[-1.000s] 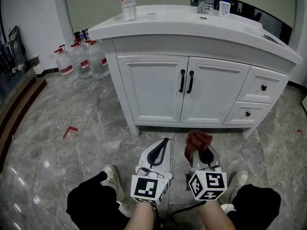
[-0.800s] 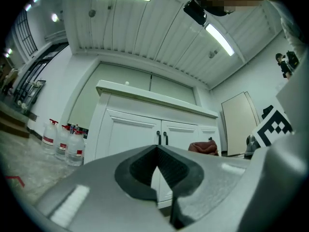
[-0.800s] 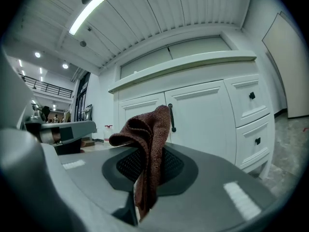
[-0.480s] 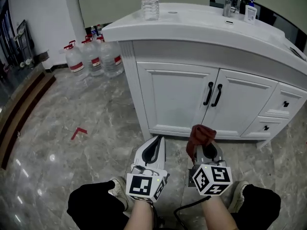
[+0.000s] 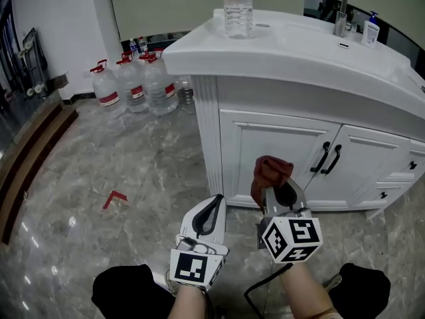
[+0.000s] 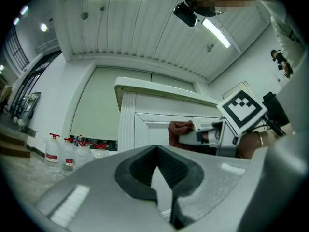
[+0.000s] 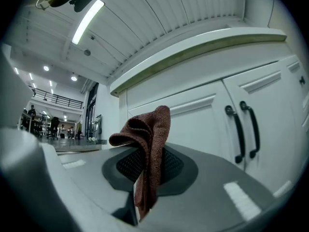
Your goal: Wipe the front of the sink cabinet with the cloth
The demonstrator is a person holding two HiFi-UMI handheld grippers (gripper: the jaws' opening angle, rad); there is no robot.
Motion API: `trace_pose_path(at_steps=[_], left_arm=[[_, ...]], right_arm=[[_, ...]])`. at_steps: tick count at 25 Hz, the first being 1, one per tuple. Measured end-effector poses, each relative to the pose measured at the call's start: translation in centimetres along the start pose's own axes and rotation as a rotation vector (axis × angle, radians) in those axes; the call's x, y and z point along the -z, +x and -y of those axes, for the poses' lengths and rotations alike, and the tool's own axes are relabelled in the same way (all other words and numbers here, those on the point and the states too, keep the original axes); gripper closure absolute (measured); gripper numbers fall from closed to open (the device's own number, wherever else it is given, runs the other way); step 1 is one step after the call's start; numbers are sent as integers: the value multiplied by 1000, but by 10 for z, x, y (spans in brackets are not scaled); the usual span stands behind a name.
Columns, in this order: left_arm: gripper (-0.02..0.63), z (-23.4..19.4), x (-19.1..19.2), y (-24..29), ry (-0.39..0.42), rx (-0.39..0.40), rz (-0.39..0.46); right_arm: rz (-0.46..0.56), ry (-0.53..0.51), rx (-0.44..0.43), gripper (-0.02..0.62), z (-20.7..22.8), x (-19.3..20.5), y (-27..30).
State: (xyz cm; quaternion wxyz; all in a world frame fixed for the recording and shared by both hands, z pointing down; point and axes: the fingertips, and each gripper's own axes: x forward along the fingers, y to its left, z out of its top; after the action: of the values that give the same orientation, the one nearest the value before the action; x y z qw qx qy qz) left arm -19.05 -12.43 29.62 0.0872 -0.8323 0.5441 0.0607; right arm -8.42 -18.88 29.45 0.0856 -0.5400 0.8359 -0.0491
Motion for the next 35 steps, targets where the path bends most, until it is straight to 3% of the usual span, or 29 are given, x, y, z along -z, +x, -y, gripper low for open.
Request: trace_pose_path(at_steps=[10,16,26,35], left_arm=[[606,-49,9,16,-25,23,21],[606,-52,13,26,-39,26,15],[606,-8,16,51,-66,76,16],[606,61,10,75,-54,176,27]], right_arm=[[59,-72,-105,514,-68,-35,87],[59,-136,-132,514,-75,-45,103],[69,-132,-41,514,-3,-63,68],[69,-158,143,514,105,-95,12]])
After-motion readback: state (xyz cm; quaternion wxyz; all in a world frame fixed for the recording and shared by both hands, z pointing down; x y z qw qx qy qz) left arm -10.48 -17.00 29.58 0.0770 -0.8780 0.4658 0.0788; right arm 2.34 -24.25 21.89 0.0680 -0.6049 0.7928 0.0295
